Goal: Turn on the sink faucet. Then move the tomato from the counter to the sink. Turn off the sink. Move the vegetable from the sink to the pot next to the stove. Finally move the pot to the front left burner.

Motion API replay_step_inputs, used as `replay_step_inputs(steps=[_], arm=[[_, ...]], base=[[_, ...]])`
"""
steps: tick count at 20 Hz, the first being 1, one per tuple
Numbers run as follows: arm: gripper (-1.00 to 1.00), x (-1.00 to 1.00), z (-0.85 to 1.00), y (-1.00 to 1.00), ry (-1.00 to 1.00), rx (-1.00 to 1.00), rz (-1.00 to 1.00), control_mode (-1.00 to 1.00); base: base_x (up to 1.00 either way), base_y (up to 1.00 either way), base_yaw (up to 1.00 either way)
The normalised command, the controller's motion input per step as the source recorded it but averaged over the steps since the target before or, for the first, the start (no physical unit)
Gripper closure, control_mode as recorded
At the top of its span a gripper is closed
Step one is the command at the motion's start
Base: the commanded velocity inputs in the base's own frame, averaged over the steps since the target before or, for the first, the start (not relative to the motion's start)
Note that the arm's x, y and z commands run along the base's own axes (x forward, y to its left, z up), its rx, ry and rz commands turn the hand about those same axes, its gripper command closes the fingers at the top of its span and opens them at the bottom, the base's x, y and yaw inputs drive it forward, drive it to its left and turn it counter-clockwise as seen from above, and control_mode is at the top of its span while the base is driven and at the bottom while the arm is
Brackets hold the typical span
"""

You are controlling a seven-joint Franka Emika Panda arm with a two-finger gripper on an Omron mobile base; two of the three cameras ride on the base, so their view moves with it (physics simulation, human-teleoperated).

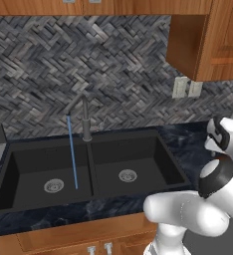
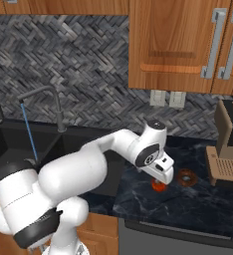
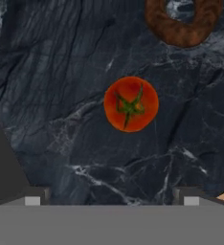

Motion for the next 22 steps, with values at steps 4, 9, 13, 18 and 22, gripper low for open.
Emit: replay_step_inputs(steps=[4, 9, 13, 18, 22], arm=[[-1.00, 0.21, -0.27, -0.49, 0.00, 0.00, 0.00, -1.00], [-1.00, 0.20, -0.23, -0.39, 0.02, 0.00, 0.00, -1.00], [-1.00, 0.26, -0.12, -0.16, 0.04, 0.00, 0.00, -1.00], [-1.00, 0.31, -0.09, -0.03, 0.06, 0.00, 0.00, -1.00], [-1.00, 0.19, -0.14, 0.00, 0.07, 0.00, 0.00, -1.00]], base=[[0.00, 0.00, 0.00], [0.00, 0.00, 0.00], [0.00, 0.00, 0.00], [0.00, 0.00, 0.00], [0.00, 0.00, 0.00]])
